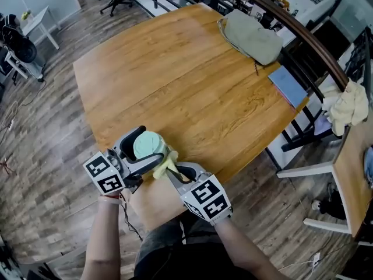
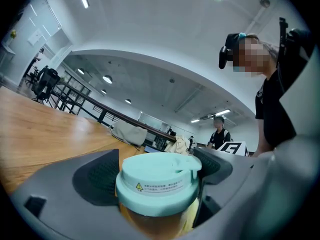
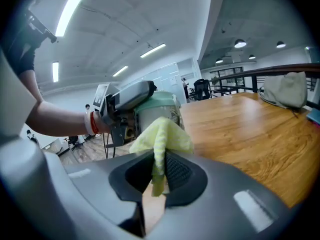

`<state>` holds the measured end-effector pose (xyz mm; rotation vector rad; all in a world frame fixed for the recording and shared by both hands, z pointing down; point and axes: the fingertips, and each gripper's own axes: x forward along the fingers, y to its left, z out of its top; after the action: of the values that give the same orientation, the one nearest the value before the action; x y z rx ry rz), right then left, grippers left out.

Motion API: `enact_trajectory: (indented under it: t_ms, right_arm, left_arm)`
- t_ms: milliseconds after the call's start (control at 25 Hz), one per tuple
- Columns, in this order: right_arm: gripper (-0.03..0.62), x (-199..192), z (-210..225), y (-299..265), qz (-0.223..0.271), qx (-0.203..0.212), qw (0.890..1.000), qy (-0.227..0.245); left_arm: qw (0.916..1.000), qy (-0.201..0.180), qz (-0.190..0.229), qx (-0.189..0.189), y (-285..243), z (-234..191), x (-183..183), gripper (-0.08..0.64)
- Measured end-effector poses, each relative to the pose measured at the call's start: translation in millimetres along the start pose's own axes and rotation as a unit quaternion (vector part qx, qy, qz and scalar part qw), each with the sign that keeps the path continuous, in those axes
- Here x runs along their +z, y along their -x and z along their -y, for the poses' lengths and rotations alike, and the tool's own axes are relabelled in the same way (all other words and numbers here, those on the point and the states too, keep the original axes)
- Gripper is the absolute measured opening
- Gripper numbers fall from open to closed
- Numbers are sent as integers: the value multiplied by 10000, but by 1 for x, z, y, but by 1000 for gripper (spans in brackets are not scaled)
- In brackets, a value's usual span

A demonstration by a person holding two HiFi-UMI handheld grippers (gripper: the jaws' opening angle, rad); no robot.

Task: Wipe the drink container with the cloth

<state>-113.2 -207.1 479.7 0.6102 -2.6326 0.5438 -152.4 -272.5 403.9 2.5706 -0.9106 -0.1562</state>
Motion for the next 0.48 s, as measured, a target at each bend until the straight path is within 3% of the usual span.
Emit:
enact_trajectory:
  t_ms: [480]
  right_arm:
    - [46, -43, 2, -10, -457, -516, 9969, -372]
  left_arm:
    - [9984, 163, -113, -532, 6, -7, -1, 464]
